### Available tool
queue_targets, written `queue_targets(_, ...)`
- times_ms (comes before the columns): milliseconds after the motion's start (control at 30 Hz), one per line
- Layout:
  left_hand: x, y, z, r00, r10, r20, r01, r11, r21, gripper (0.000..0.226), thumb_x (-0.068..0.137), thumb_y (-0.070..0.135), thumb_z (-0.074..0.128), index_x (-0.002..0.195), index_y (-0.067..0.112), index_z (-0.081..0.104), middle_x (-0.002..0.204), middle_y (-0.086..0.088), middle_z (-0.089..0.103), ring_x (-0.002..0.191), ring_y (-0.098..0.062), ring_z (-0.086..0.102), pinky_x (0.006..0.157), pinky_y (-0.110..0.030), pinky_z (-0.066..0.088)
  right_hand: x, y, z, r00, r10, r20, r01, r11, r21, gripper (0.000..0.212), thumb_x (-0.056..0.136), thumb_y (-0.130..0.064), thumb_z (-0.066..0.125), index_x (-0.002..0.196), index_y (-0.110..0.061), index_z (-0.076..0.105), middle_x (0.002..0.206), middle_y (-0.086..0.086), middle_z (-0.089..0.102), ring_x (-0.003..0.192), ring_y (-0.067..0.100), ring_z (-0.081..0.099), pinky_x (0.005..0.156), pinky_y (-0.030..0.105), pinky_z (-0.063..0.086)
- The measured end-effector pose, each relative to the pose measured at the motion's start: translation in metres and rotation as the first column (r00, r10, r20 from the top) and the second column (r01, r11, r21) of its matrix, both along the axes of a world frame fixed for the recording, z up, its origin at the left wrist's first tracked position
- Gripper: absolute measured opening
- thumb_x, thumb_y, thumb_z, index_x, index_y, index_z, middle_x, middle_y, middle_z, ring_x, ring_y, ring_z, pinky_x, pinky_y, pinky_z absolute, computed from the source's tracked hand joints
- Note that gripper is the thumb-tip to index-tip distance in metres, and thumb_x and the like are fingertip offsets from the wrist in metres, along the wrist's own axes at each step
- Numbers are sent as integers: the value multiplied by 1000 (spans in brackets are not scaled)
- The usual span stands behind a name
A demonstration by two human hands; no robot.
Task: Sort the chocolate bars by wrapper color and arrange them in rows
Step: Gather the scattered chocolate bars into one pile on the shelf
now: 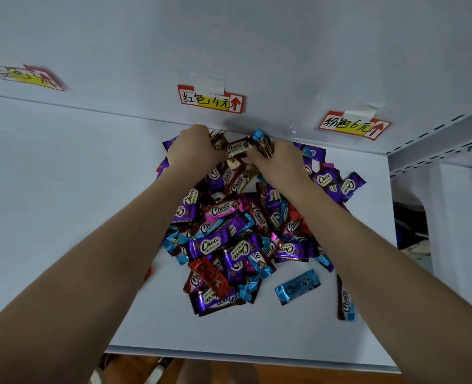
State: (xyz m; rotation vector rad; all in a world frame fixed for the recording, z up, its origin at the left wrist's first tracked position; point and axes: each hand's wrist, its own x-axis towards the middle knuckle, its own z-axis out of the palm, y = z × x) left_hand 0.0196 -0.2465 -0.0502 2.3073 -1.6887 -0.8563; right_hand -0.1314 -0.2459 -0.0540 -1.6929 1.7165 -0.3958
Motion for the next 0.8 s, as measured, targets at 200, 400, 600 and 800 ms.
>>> queue_targets(200, 21, 25, 3, 941, 71, -330, -97, 993, -61, 29, 87, 17, 57, 62, 9, 47, 54, -3, 42, 49, -14, 38, 48, -26, 29, 13, -13, -10, 983, 15, -181, -13, 1000, 14, 45, 84, -42, 63, 97, 1, 59, 86, 9, 57, 78, 23, 55, 62, 28, 37)
queue_targets(400, 28, 36, 8, 869, 148, -473, -240, 961, -139, 35, 91, 12, 49, 58, 15, 35, 46, 6, 38, 43, -8, 33, 43, -22, 25, 2, -2, -6, 975, 92, -204, -90, 996, 23, 25, 90, -23, 57, 89, 2, 58, 82, 11, 57, 78, 26, 57, 62, 29, 38)
queue_targets(600, 8, 28, 15, 921, 25, -389, -130, 961, -244, 18, 99, 18, 38, 84, 9, 42, 71, -6, 54, 60, -18, 51, 51, -20, 40, -12, 10, -11, 980, 56, -190, -72, 994, -77, 32, 89, -31, 59, 91, 1, 58, 99, 17, 57, 85, 23, 50, 65, 26, 33)
queue_targets(800, -13, 9, 8, 986, -150, -70, 126, 956, -265, 26, 98, 19, 44, 114, -1, 51, 103, -17, 58, 91, -31, 56, 69, -33, 39, -2, 5, -8, 975, 54, -215, -76, 992, -98, 36, 86, -34, 62, 101, -3, 56, 106, 13, 57, 96, 26, 56, 71, 30, 39)
